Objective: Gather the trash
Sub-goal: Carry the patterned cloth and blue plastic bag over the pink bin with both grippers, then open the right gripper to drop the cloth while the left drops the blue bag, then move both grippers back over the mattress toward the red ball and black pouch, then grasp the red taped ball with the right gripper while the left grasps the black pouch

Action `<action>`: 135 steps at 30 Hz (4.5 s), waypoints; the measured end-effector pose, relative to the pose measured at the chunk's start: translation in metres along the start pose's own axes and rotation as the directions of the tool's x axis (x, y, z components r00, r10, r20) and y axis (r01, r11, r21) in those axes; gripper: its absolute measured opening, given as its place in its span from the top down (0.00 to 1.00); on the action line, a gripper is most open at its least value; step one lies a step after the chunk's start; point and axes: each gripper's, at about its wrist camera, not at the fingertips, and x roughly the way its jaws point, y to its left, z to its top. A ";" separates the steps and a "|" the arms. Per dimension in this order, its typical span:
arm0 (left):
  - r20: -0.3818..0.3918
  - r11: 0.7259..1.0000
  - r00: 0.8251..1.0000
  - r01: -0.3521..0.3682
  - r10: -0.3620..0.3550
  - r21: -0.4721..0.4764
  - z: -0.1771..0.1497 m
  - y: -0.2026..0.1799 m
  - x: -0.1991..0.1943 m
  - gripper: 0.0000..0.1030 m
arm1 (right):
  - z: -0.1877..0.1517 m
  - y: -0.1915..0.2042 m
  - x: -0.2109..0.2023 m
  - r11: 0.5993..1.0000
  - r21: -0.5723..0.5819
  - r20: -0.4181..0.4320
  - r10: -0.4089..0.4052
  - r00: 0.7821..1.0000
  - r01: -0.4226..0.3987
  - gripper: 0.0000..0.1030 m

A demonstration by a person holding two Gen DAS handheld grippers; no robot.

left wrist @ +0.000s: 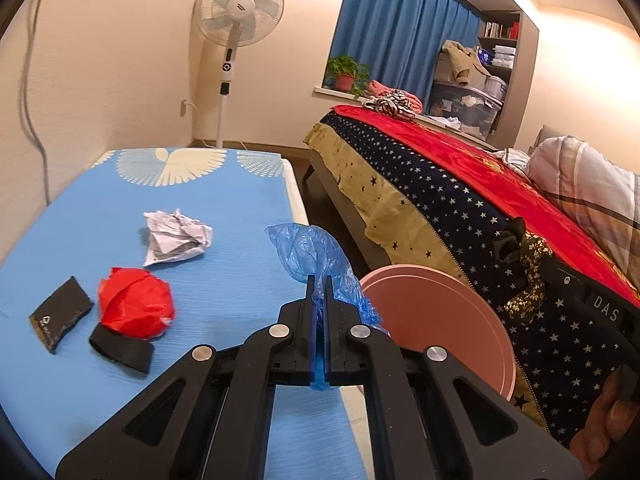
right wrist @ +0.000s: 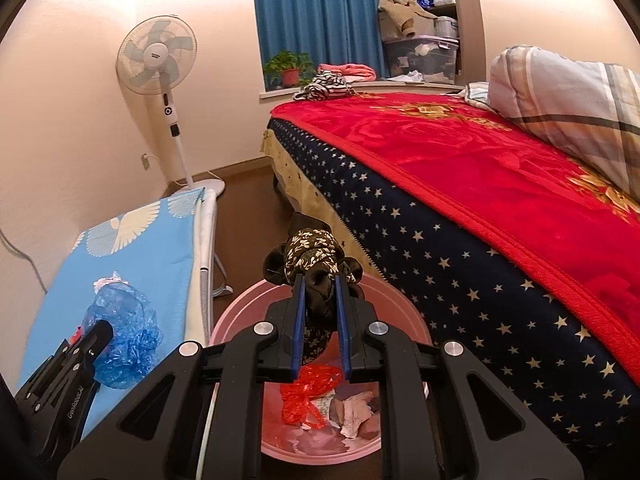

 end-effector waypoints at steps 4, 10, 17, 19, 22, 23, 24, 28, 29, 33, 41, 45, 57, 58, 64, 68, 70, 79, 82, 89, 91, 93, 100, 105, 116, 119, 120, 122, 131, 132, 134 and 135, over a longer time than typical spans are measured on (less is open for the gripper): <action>-0.013 1.000 1.000 0.012 -0.012 0.005 -0.001 -0.006 0.007 0.98 | 0.001 -0.005 0.005 1.000 0.008 -0.002 -0.009 1.000 0.009 0.86; -0.024 1.000 0.999 0.025 -0.025 0.014 -0.004 -0.014 0.016 0.98 | 0.003 -0.013 0.011 0.999 0.027 -0.005 -0.027 1.000 0.027 0.86; -0.033 0.998 0.998 0.046 -0.045 0.031 -0.006 -0.023 0.025 0.98 | 0.004 -0.014 0.015 0.999 0.026 -0.010 -0.028 1.000 0.028 0.86; -0.035 0.998 0.998 0.050 -0.049 0.031 -0.006 -0.025 0.027 0.98 | 0.004 -0.014 0.016 0.999 0.025 -0.009 -0.032 0.999 0.032 0.86; -0.039 0.998 0.997 0.061 -0.059 0.033 -0.006 -0.027 0.029 0.98 | 0.005 -0.015 0.018 0.999 0.029 -0.012 -0.035 0.999 0.036 0.86; -0.040 0.997 0.997 0.064 -0.063 0.036 -0.007 -0.029 0.030 0.98 | 0.005 -0.015 0.019 0.999 0.030 -0.013 -0.037 0.999 0.037 0.86; -0.041 0.997 0.997 0.069 -0.068 0.040 -0.007 -0.031 0.030 0.98 | 0.004 -0.015 0.019 0.999 0.032 -0.013 -0.038 0.999 0.038 0.86; -0.044 0.995 0.996 0.084 -0.082 0.051 -0.008 -0.037 0.032 0.98 | 0.005 -0.016 0.019 0.998 0.036 -0.007 -0.046 0.999 0.046 0.86; -0.046 0.995 0.995 0.087 -0.085 0.050 -0.008 -0.038 0.033 0.98 | 0.005 -0.016 0.018 0.998 0.035 -0.005 -0.049 0.999 0.049 0.86; -0.055 0.994 0.994 0.100 -0.097 0.046 -0.009 -0.040 0.036 0.98 | 0.004 -0.017 0.018 0.998 0.033 -0.004 -0.057 0.998 0.057 0.86; -0.132 0.983 0.977 0.175 -0.168 0.048 -0.017 -0.050 0.049 0.67 | 0.005 -0.019 0.017 0.995 0.046 0.000 -0.090 0.996 0.090 0.72; -0.123 0.987 0.980 0.161 -0.156 0.029 -0.018 -0.043 0.044 0.67 | 0.006 -0.021 0.015 0.994 0.059 0.011 -0.092 0.996 0.092 0.68; -0.047 0.995 0.995 0.094 -0.093 0.021 -0.006 -0.008 0.002 0.67 | -0.002 0.002 0.000 0.999 0.033 0.017 -0.018 1.000 0.017 0.68; -0.037 0.996 0.996 0.084 -0.083 0.019 -0.004 -0.005 -0.003 0.67 | -0.003 0.005 -0.002 0.999 0.034 0.015 -0.008 1.000 0.008 0.68; 0.008 1.000 1.000 0.028 -0.028 -0.004 0.001 0.018 -0.027 0.67 | -0.008 0.031 -0.013 0.998 0.024 0.015 0.062 0.998 -0.063 0.68; 0.021 0.999 0.999 -0.024 0.024 -0.027 0.000 0.040 -0.039 0.67 | -0.012 0.055 -0.017 0.992 -0.001 0.013 0.127 0.992 -0.127 0.68; 0.027 0.998 0.998 -0.051 0.052 -0.041 0.000 0.052 -0.044 0.67 | -0.015 0.069 -0.017 0.986 -0.015 0.004 0.166 0.986 -0.166 0.68; 0.041 0.967 0.976 -0.206 0.214 -0.152 -0.003 0.110 -0.060 0.67 | -0.027 0.121 -0.006 0.955 -0.037 -0.042 0.293 0.955 -0.295 0.68; 0.041 0.948 0.963 -0.253 0.265 -0.191 -0.005 0.125 -0.061 0.67 | -0.032 0.140 0.001 0.936 -0.047 -0.068 0.345 0.936 -0.348 0.68; 0.022 0.887 0.923 -0.362 0.383 -0.286 -0.010 0.161 -0.066 0.67 | -0.050 0.187 0.027 0.877 -0.064 -0.180 0.459 0.870 -0.476 0.67; 0.007 0.875 0.914 -0.385 0.405 -0.293 -0.012 0.167 -0.064 0.67 | -0.054 0.199 0.034 0.864 -0.066 -0.200 0.478 0.855 -0.499 0.51; -0.006 0.866 0.908 -0.401 0.419 -0.299 -0.014 0.171 -0.063 0.67 | -0.057 0.210 0.040 0.852 -0.070 -0.219 0.495 0.841 -0.519 0.42; -0.040 0.824 0.884 -0.449 0.466 -0.346 -0.021 0.194 -0.062 0.67 | -0.071 0.242 0.066 0.821 -0.070 -0.308 0.523 0.795 -0.567 0.25; -0.104 0.783 0.864 -0.492 0.493 -0.380 -0.025 0.210 -0.057 0.67 | -0.082 0.260 0.083 0.810 -0.078 -0.369 0.518 0.771 -0.582 0.18; -0.153 0.760 0.875 -0.476 0.460 -0.441 -0.025 0.224 -0.040 0.66 | -0.091 0.272 0.096 0.817 -0.136 -0.414 0.467 0.781 -0.561 0.32; -0.168 0.783 0.887 -0.460 0.431 -0.419 -0.023 0.220 -0.028 0.55 | -0.081 0.261 0.094 0.831 -0.115 -0.364 0.474 0.802 -0.544 0.33; -0.172 0.794 0.888 -0.458 0.426 -0.399 -0.022 0.217 -0.023 0.54 | -0.078 0.257 0.093 0.837 -0.107 -0.348 0.474 0.809 -0.537 0.33; -0.175 0.808 0.885 -0.464 0.431 -0.363 -0.021 0.211 -0.017 0.52 | -0.070 0.246 0.095 0.856 -0.096 -0.312 0.458 0.832 -0.507 0.33; -0.270 0.849 0.861 -0.488 0.431 -0.204 -0.017 0.195 0.019 0.38 | -0.058 0.216 0.106 0.894 -0.035 -0.272 0.422 0.865 -0.448 0.32; -0.274 0.850 0.857 -0.493 0.437 -0.185 -0.016 0.193 0.021 0.36 | -0.058 0.215 0.105 0.893 -0.040 -0.270 0.423 0.865 -0.449 0.32; -0.290 0.847 0.838 -0.514 0.463 -0.133 -0.015 0.189 0.027 0.28 | -0.057 0.213 0.104 0.891 -0.045 -0.267 0.426 0.864 -0.452 0.32; -0.314 0.846 0.827 -0.521 0.466 -0.115 -0.016 0.189 0.031 0.28 | -0.057 0.213 0.104 0.891 -0.044 -0.267 0.426 0.865 -0.452 0.32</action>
